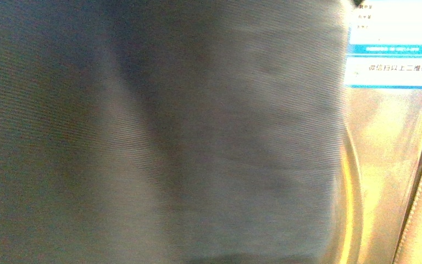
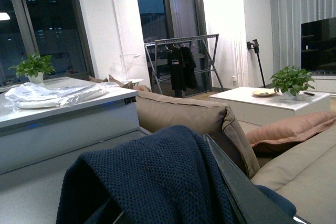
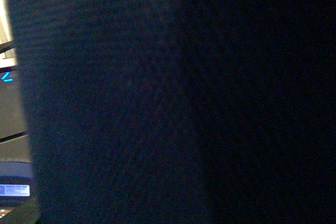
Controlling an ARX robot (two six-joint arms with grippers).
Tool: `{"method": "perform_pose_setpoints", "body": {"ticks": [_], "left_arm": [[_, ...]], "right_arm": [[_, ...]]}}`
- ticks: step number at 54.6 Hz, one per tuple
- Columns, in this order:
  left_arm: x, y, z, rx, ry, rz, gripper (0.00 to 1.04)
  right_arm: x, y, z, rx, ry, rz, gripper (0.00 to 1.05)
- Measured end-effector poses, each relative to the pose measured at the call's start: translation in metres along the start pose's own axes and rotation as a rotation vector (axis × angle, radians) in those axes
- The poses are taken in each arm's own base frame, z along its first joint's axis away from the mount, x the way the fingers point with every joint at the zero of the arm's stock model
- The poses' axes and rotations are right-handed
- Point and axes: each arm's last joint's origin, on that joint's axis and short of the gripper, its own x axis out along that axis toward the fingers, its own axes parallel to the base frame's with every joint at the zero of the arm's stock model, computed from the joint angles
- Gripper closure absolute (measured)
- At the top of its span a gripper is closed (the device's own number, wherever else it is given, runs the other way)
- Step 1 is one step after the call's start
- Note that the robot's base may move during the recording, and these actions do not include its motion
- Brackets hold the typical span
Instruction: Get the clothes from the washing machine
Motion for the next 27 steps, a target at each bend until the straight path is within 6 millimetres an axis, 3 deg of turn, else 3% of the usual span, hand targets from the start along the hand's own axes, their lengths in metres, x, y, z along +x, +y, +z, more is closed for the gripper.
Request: {"method": "perform_pose_setpoints", "body": {"ticks": [27], "left_arm": [[0.000,0.000,0.001,0.000,-0.001,0.003,0.91]], "right_arm": [[0.046,0.018,-0.003,0.055,-0.039,-0.008,0.08]]}}
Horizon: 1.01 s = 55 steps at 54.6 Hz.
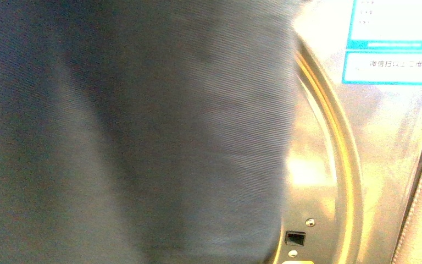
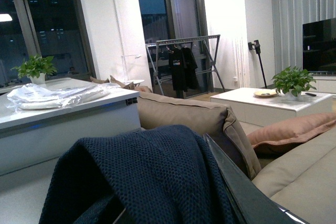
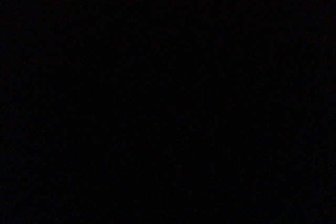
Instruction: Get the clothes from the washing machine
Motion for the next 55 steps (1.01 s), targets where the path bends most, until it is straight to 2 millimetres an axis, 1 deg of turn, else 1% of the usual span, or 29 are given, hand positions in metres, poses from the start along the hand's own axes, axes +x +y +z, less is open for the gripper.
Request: {"method": "perform_pose_setpoints", "body": {"ticks": [8,13,17,19,21,23,25,26,27,28,30,31,33,38,40,42,47,48,50,55], "left_arm": [[0.000,0.000,0.001,0.000,-0.002,0.002,0.91],[0.000,0.001,0.001,0.001,-0.003,0.004,0.91],[0.000,0.001,0.001,0.001,-0.003,0.005,0.91],[0.000,0.001,0.001,0.001,-0.003,0.005,0.91],[0.000,0.001,0.001,-0.001,-0.003,0.005,0.89],[0.000,0.001,0.001,0.000,-0.003,0.003,0.80],[0.000,0.000,0.001,0.000,-0.004,0.002,0.73],[0.000,0.000,0.001,0.000,-0.004,0.002,0.68],[-0.001,0.000,0.001,0.000,-0.004,0.001,0.67],[-0.001,0.000,0.001,0.000,-0.004,0.001,0.64],[-0.001,0.000,0.001,0.000,-0.004,0.001,0.58],[-0.001,0.001,0.002,0.000,-0.005,0.001,0.55],[-0.001,0.001,0.002,0.000,-0.005,0.001,0.51],[-0.001,0.000,0.002,0.000,-0.006,-0.002,0.32],[-0.001,0.000,0.002,0.000,-0.006,-0.003,0.25],[-0.001,0.000,0.002,0.000,-0.007,-0.003,0.17],[-0.001,0.000,0.002,0.000,-0.007,-0.003,0.05],[-0.001,0.000,0.002,0.000,-0.008,-0.003,0.05],[-0.001,0.000,0.003,0.000,-0.009,-0.002,0.07],[-0.001,0.001,0.003,0.000,-0.010,-0.002,0.07]], "right_arm": [[0.014,0.005,0.000,-0.039,0.000,-0.065,0.08],[0.021,0.005,0.000,-0.075,-0.002,-0.122,0.08],[0.024,0.003,-0.002,-0.098,-0.009,-0.180,0.18],[0.024,0.003,-0.002,-0.101,-0.014,-0.192,0.22],[0.024,0.000,-0.001,-0.105,-0.030,-0.221,0.31],[0.024,-0.004,-0.001,-0.106,-0.042,-0.238,0.38],[0.022,-0.009,-0.001,-0.107,-0.059,-0.259,0.48],[0.022,-0.010,-0.001,-0.108,-0.063,-0.264,0.49],[0.021,-0.012,-0.001,-0.106,-0.071,-0.273,0.53],[0.020,-0.013,-0.001,-0.107,-0.076,-0.278,0.55],[0.017,-0.018,0.000,-0.106,-0.095,-0.305,0.62],[0.016,-0.019,0.001,-0.105,-0.100,-0.311,0.64],[0.013,-0.024,0.002,-0.104,-0.115,-0.324,0.69],[-0.001,-0.035,0.007,-0.091,-0.159,-0.361,0.87],[-0.007,-0.038,0.008,-0.087,-0.172,-0.372,0.92],[-0.011,-0.039,0.010,-0.083,-0.181,-0.377,0.94],[-0.025,-0.045,0.014,-0.085,-0.204,-0.397,0.95],[-0.029,-0.046,0.015,-0.086,-0.209,-0.402,0.95],[-0.040,-0.050,0.020,-0.093,-0.220,-0.416,0.95],[-0.061,-0.057,0.029,-0.108,-0.247,-0.444,0.95]]}}
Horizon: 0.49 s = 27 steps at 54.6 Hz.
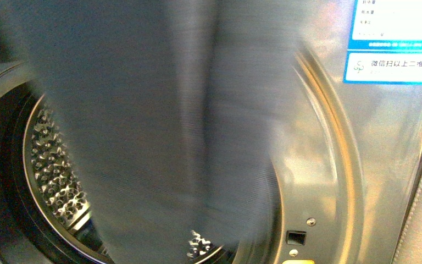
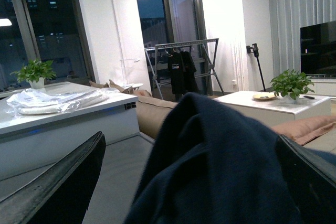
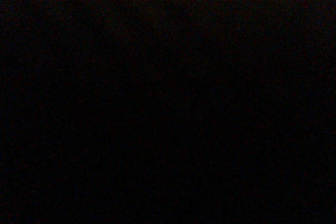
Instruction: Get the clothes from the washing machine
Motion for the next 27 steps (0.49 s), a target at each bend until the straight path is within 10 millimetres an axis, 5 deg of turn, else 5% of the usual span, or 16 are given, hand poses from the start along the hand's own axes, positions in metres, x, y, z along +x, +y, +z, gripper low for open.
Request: {"method": "perform_pose_setpoints", "body": {"ticks": [27], "left_arm": [[0.000,0.000,0.000,0.000,0.000,0.000,0.07]], "right_arm": [[-0.080,-0.085,0.072,-0.115,-0.056,-0.138,0.95]]}}
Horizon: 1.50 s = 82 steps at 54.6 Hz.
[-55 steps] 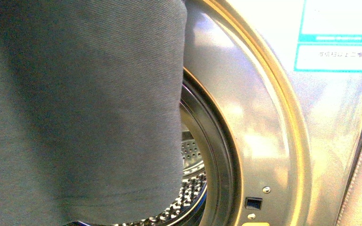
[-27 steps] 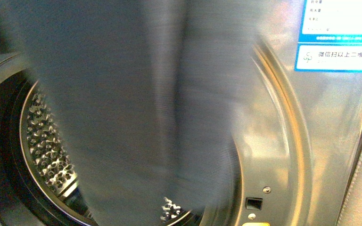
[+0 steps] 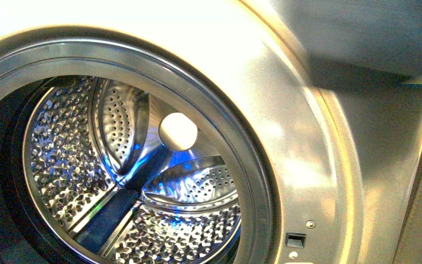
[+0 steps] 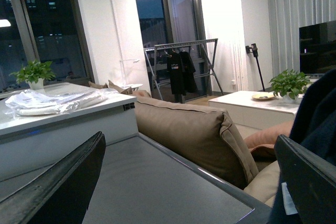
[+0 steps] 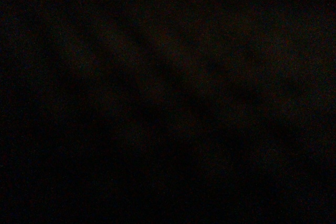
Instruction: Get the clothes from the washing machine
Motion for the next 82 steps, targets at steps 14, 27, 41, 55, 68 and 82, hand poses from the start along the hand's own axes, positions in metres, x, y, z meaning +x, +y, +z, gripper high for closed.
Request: {"method": "perform_pose_setpoints", "body": {"ticks": [14,27,41,55,68,82], "left_arm": [[0.000,0.000,0.000,0.000,0.000,0.000,0.07],[0.000,0.000,0.000,0.000,0.000,0.000,0.07],[0.000,0.000,0.000,0.000,0.000,0.000,0.07],[0.000,0.000,0.000,0.000,0.000,0.000,0.07],[0.000,0.000,0.000,0.000,0.000,0.000,0.07],[0.000,0.000,0.000,0.000,0.000,0.000,0.07]], "right_arm": [[-0.043,-0.069,0.023,-0.167,0.043,-0.121,0.95],[-0.082,-0.118,0.021,-0.227,0.107,-0.262,0.95],[-0.117,-0.153,0.021,-0.245,0.187,-0.362,0.95],[-0.159,-0.209,-0.020,-0.102,0.370,-0.558,0.95],[-0.196,-0.240,-0.077,0.025,0.600,-0.676,0.95],[-0.233,-0.254,-0.143,0.132,0.841,-0.733,0.56]]}}
